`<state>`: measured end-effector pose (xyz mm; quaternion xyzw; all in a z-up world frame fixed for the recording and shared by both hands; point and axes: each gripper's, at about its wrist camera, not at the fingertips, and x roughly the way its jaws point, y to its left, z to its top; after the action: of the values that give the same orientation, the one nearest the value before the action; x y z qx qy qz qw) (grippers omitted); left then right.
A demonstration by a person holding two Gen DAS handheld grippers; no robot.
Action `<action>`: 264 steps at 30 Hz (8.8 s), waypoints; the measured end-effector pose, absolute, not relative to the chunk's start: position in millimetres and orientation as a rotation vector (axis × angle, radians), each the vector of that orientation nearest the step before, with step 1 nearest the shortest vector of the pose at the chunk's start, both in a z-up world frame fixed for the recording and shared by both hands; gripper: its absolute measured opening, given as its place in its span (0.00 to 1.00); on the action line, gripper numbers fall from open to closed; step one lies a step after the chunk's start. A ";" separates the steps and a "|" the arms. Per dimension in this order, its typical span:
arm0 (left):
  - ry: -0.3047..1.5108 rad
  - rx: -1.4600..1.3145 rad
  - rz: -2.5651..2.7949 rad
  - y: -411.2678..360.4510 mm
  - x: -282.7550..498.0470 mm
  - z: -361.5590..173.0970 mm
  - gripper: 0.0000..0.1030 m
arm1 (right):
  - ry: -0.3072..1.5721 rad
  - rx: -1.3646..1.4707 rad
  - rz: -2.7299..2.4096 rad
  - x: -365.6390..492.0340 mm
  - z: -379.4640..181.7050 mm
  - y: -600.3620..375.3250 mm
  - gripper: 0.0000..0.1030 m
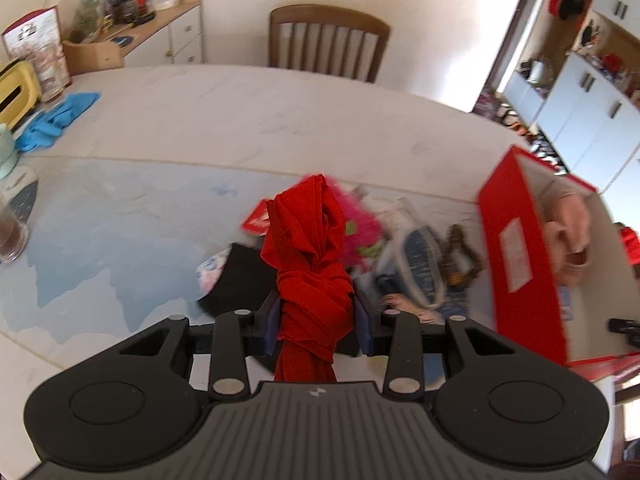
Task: Organize objects
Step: 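Lift the red cloth with the left gripper toward the cardboard box, then lower the red cloth into the box and open the left gripper, then move the left gripper to the table and grasp the bunny keychain plush, then carry the bunny plush with the left gripper into the box and release, then return the left gripper to the table and grasp the white USB cable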
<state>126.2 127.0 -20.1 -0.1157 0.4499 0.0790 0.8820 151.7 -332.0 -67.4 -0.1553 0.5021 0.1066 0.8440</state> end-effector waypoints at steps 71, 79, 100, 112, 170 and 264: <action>1.108 0.117 -0.210 -138.3 268.2 -65.6 0.36 | 1.057 -0.268 0.275 156.2 -71.0 -341.7 0.06; 1.090 0.125 -0.217 -134.9 261.0 -67.8 0.57 | 1.058 -0.274 0.271 156.5 -71.7 -340.6 0.06; 0.989 0.084 -0.259 -113.2 228.0 -22.9 0.60 | 1.065 -0.287 0.248 154.6 -68.1 -335.7 0.07; 0.927 0.006 -0.212 -70.1 207.2 12.0 0.66 | 1.068 -0.300 0.235 154.3 -67.8 -333.8 0.07; 1.048 -0.114 -0.041 62.9 179.5 -120.1 0.71 | 1.070 -0.327 0.225 154.9 -69.4 -335.2 0.10; 1.197 0.079 -0.487 -118.9 235.7 -64.5 0.63 | 1.064 -0.184 0.278 146.3 -42.9 -353.5 0.06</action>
<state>235.7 -118.9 -64.5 0.0368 0.5574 -0.2266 0.7978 146.3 -353.5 -42.9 -0.0873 0.5050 0.1320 0.8485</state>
